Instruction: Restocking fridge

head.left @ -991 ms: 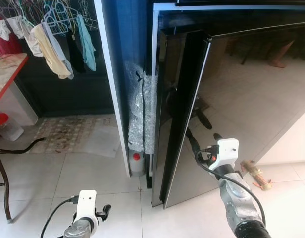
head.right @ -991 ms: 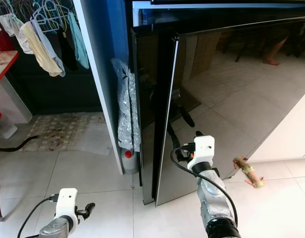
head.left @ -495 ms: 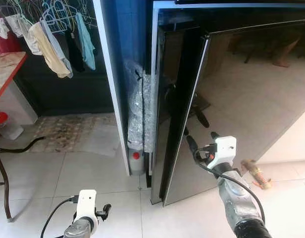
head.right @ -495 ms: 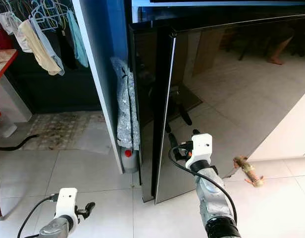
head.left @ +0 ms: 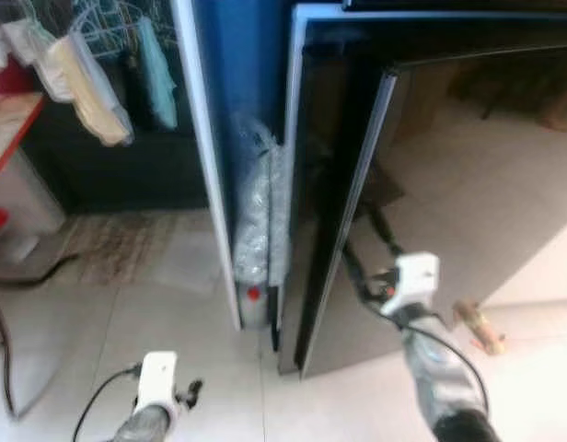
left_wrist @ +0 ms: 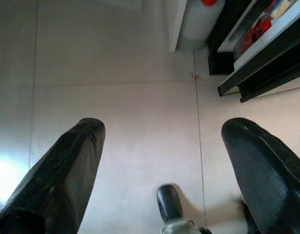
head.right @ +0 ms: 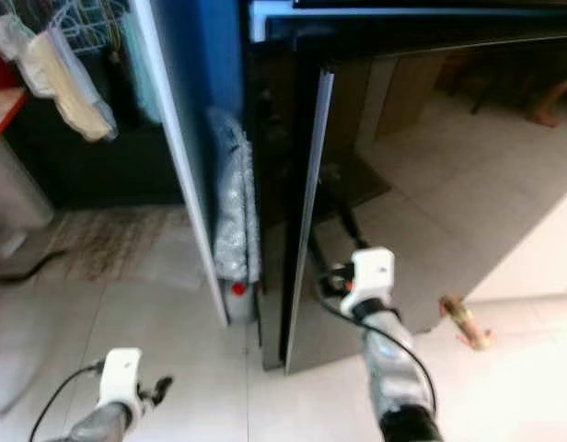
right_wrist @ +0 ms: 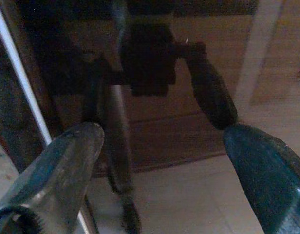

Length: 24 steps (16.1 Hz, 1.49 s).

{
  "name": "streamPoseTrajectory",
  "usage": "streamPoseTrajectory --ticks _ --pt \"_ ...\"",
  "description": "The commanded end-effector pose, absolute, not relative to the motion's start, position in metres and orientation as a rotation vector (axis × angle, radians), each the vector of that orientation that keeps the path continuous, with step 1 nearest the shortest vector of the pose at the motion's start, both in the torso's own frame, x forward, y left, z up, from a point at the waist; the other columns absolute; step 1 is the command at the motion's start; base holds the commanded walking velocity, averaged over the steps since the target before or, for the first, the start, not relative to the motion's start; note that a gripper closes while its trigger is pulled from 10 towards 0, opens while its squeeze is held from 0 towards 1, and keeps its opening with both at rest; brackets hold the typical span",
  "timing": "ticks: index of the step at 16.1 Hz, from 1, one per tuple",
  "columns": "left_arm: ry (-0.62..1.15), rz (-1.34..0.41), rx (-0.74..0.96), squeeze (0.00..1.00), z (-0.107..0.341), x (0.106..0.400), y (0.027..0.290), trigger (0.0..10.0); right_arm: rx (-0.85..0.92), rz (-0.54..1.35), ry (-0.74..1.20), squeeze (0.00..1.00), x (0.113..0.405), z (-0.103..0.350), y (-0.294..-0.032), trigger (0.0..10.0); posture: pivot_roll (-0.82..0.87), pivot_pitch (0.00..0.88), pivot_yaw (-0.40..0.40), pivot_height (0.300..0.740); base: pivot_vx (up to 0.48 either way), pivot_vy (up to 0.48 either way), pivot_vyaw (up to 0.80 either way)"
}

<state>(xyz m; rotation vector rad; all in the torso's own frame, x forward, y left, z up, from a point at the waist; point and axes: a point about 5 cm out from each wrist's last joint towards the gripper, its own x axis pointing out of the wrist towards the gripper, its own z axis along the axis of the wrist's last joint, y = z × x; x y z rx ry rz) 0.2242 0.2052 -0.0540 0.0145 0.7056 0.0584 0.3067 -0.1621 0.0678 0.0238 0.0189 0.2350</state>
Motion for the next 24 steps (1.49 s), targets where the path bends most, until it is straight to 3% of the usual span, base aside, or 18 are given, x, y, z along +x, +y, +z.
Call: streamPoseTrajectory --ticks 1,20,22,24 --pt "0.714 0.054 -0.001 0.0 -0.055 0.224 0.201 10.0 0.014 0.222 0.026 0.0 0.306 0.068 -0.168 10.0 -0.18 0.045 0.0 0.74 0.326 0.0 0.0" --pt "0.71 0.056 -0.001 0.0 -0.055 0.224 0.2 10.0 0.022 0.218 0.062 0.0 0.303 0.06 -0.163 10.0 -0.18 0.05 -0.002 0.74 0.288 0.0 0.0" --pt "0.712 0.065 0.0 0.0 -0.056 0.222 0.201 10.0 0.024 0.13 0.2 0.0 0.288 0.029 -0.179 10.0 -0.18 0.051 -0.003 0.74 0.0 0.0 0.0" --pt "0.723 0.07 0.004 0.0 -0.058 0.22 0.202 10.0 0.046 0.006 0.385 0.0 0.255 -0.012 -0.201 10.0 -0.18 0.053 -0.002 0.74 0.0 0.0 0.0"
